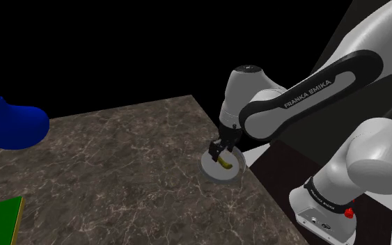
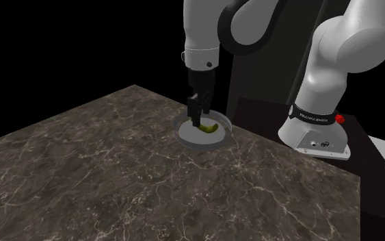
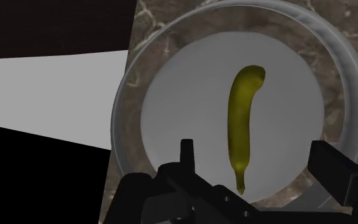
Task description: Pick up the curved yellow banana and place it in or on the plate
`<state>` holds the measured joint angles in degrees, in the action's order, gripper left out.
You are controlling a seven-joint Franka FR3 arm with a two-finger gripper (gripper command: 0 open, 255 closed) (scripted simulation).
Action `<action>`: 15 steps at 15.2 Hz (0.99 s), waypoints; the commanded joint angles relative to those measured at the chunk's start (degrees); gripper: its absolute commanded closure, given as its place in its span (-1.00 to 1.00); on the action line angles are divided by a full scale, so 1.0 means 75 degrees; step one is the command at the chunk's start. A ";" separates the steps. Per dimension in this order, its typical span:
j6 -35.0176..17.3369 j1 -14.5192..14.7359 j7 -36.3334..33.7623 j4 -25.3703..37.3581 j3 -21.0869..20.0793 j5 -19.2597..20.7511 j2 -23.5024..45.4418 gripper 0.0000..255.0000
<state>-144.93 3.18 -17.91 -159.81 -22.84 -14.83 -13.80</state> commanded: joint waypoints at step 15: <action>0.1352 0.0054 0.0096 0.0324 0.0224 -0.0049 -0.1035 -1.00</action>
